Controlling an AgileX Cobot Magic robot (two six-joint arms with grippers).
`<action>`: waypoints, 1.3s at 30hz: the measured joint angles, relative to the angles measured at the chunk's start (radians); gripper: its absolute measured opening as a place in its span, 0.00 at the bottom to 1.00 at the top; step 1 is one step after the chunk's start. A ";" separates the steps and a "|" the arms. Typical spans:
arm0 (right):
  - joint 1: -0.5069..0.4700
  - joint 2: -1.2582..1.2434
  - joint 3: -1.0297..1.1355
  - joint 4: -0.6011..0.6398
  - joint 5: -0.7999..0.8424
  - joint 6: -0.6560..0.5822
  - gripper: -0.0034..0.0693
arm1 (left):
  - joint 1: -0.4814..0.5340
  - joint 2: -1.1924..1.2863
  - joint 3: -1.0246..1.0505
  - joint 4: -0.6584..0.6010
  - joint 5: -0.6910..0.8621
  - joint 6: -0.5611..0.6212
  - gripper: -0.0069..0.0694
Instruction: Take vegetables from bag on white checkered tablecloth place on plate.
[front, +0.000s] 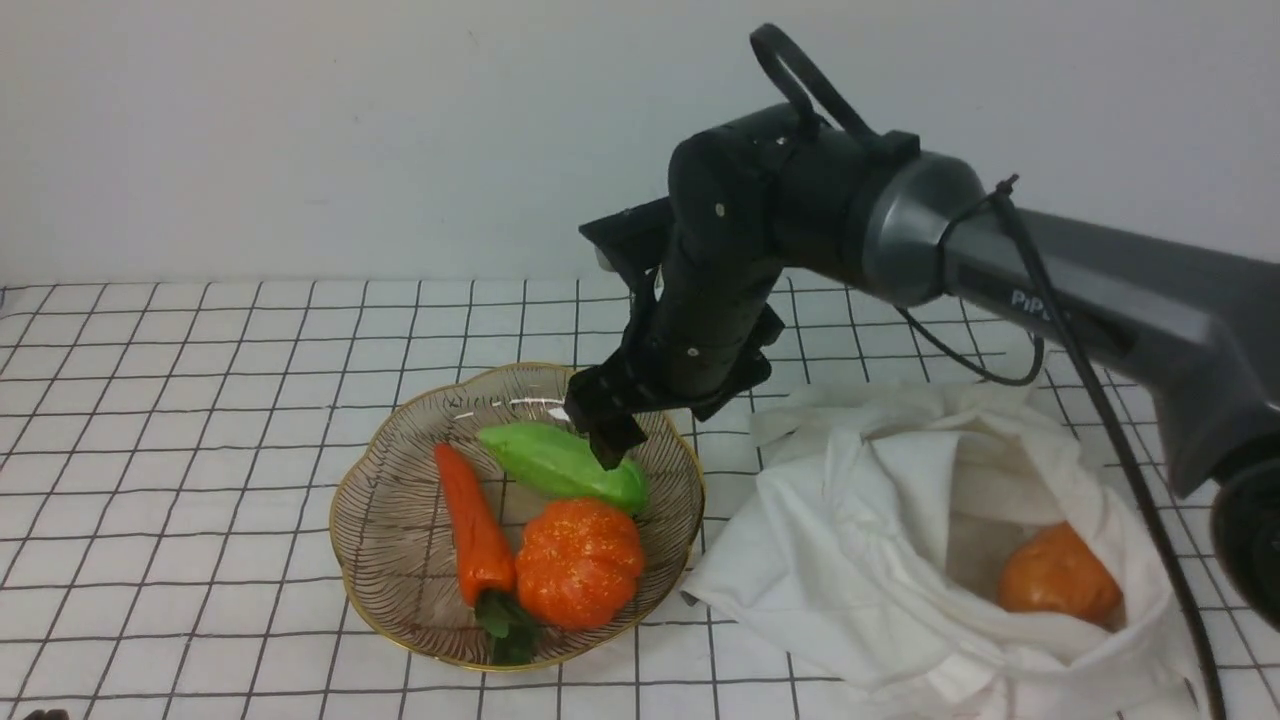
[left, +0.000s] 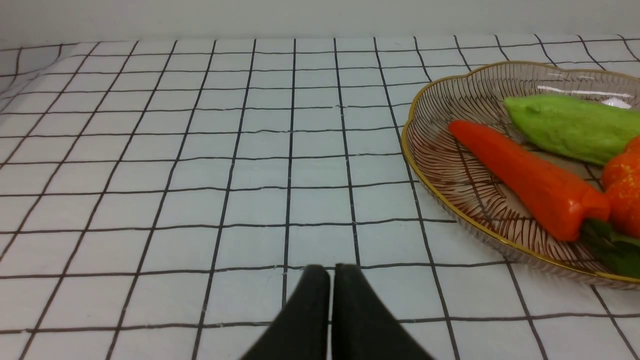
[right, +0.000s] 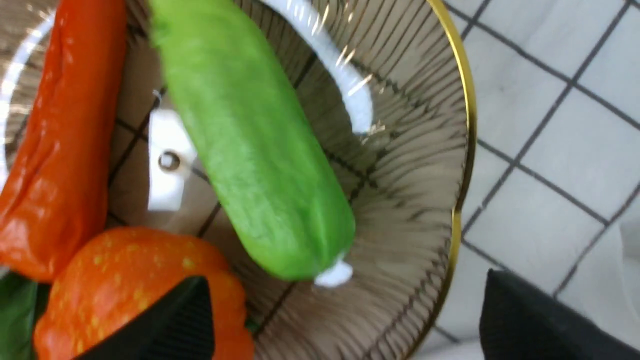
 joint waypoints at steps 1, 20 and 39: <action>0.000 -0.004 -0.006 -0.004 0.016 0.000 0.92 | 0.000 0.000 0.000 0.000 0.000 0.000 0.08; 0.000 -0.766 0.037 -0.138 0.077 0.079 0.03 | 0.000 0.000 0.000 0.000 0.000 0.000 0.08; 0.000 -1.953 1.332 -0.344 -0.771 0.241 0.03 | 0.000 0.000 0.000 0.000 0.000 0.000 0.08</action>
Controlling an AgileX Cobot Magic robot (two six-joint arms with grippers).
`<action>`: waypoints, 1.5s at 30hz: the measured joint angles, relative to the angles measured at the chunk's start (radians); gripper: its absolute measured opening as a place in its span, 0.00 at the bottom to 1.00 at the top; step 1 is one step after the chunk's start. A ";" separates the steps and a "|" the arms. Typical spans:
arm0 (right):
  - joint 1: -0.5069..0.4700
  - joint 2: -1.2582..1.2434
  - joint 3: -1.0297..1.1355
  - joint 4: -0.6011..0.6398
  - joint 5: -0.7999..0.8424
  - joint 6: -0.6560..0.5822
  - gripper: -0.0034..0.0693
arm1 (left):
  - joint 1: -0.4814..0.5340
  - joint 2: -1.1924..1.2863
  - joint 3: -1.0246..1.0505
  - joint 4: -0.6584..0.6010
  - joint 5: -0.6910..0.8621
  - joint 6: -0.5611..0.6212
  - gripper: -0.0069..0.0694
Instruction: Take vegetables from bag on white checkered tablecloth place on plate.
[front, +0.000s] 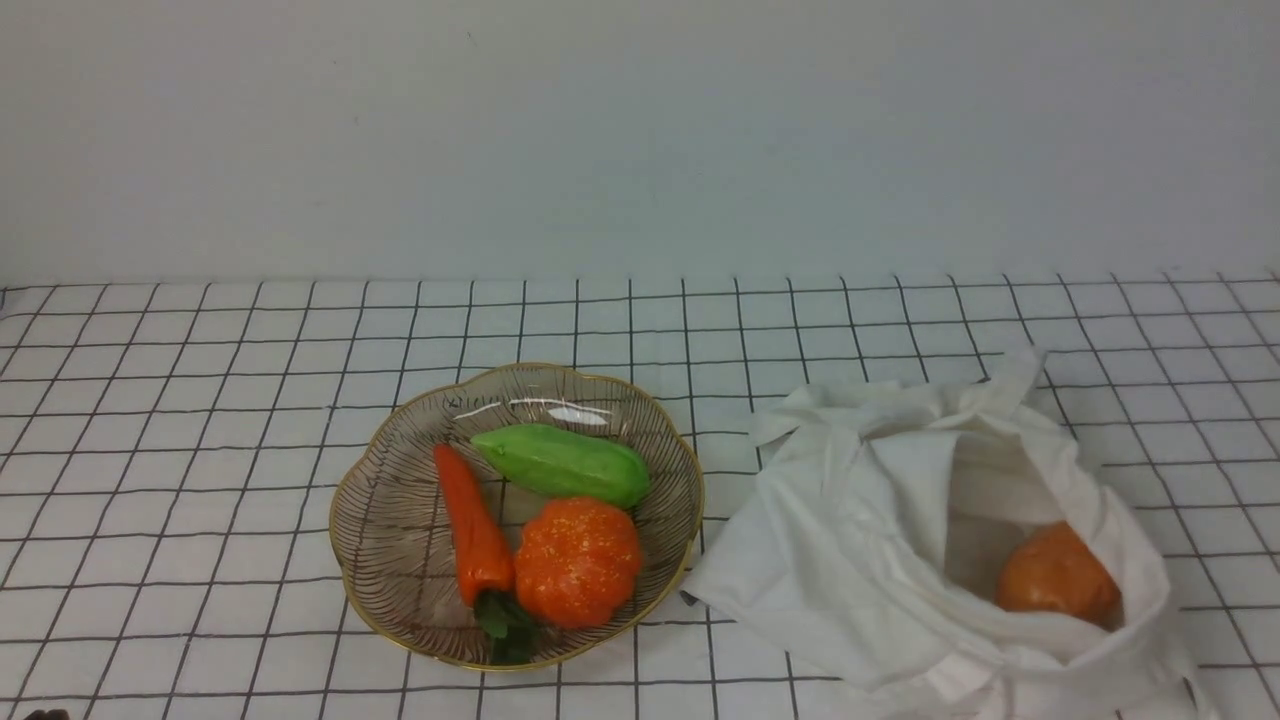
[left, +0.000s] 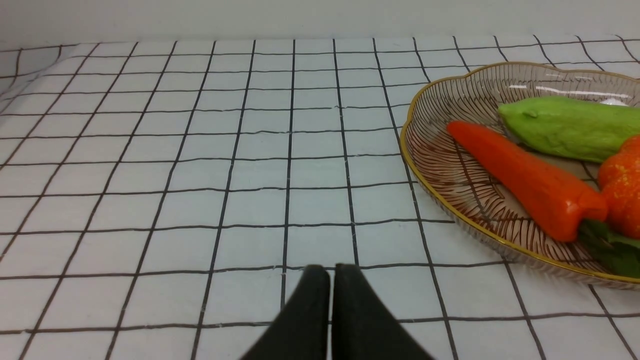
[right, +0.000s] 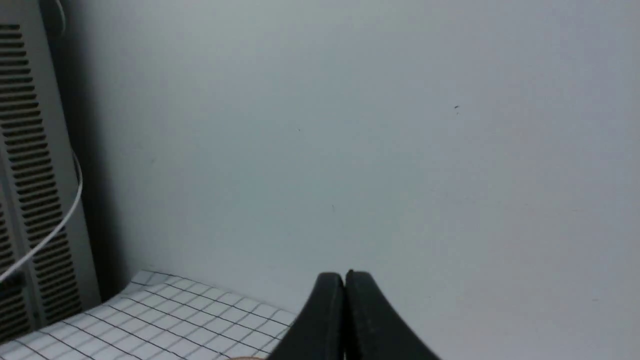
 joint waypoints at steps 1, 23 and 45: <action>0.000 -0.017 0.021 -0.012 -0.006 0.000 0.03 | 0.000 0.000 0.000 0.000 0.000 0.000 0.08; 0.000 -0.083 0.158 0.192 -0.168 -0.086 0.03 | 0.000 0.000 0.000 0.000 0.000 0.000 0.08; -0.568 -0.150 0.395 0.365 -0.028 -0.371 0.03 | 0.000 0.000 0.000 0.000 0.000 0.000 0.08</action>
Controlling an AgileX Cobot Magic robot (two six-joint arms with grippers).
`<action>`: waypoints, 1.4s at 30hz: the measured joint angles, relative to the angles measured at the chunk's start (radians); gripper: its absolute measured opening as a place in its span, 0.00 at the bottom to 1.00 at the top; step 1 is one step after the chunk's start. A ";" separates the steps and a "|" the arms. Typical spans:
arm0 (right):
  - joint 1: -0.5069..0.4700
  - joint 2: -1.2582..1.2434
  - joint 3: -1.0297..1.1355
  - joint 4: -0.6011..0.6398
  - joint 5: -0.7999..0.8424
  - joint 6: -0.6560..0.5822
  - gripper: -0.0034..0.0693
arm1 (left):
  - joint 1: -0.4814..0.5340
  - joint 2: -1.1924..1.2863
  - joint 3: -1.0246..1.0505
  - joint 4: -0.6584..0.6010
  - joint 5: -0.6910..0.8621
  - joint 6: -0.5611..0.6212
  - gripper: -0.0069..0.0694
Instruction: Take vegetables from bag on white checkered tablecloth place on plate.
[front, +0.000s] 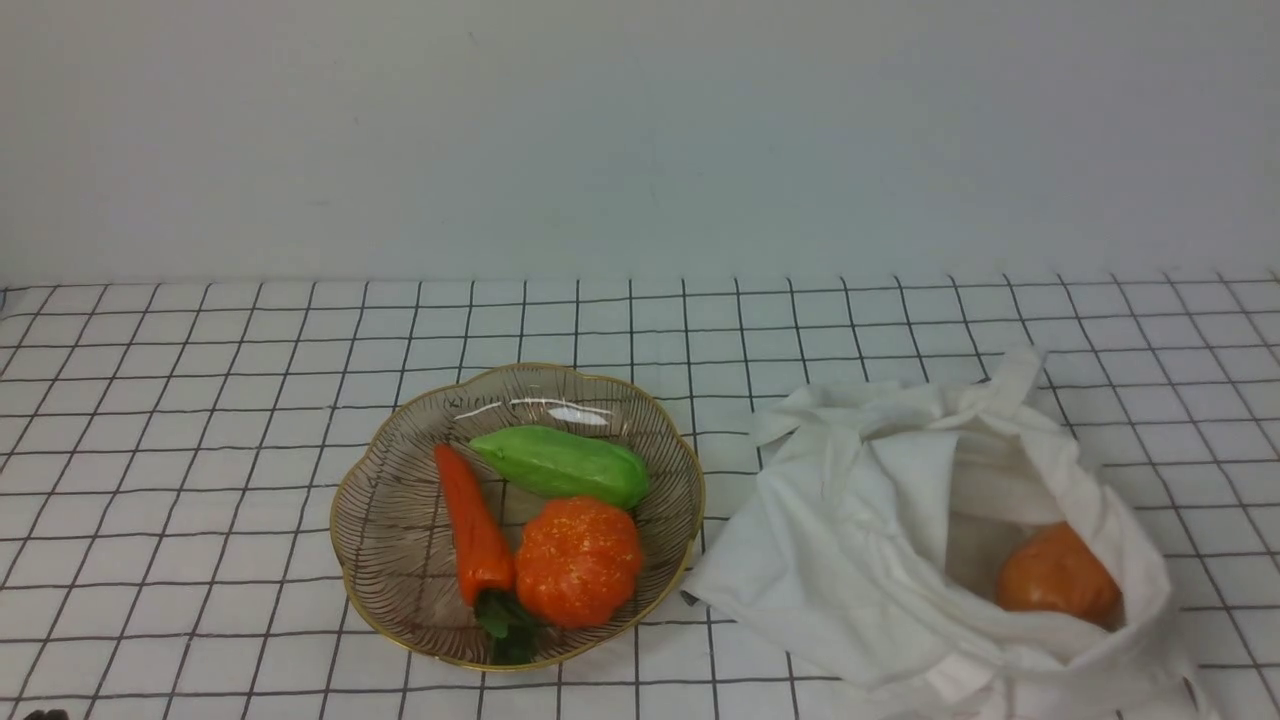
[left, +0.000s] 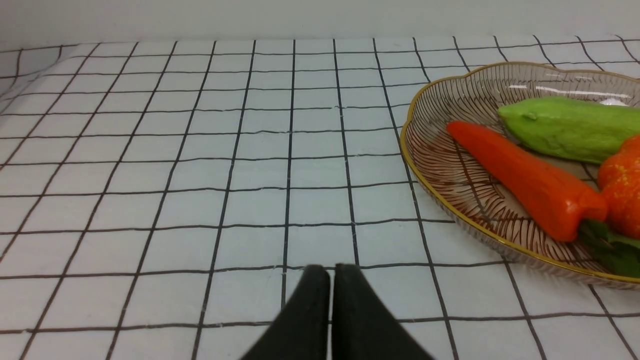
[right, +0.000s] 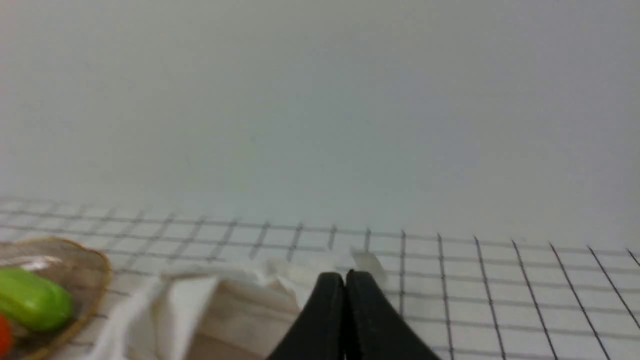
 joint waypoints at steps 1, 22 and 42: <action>-0.029 -0.015 0.045 -0.015 0.002 -0.002 0.03 | 0.000 0.000 0.000 0.000 0.000 0.000 0.08; -0.060 -0.084 0.224 -0.039 0.013 -0.004 0.03 | 0.000 0.000 0.000 0.000 0.000 0.000 0.08; -0.060 -0.084 0.225 -0.039 0.013 -0.004 0.03 | 0.000 0.000 0.000 0.000 0.000 0.000 0.08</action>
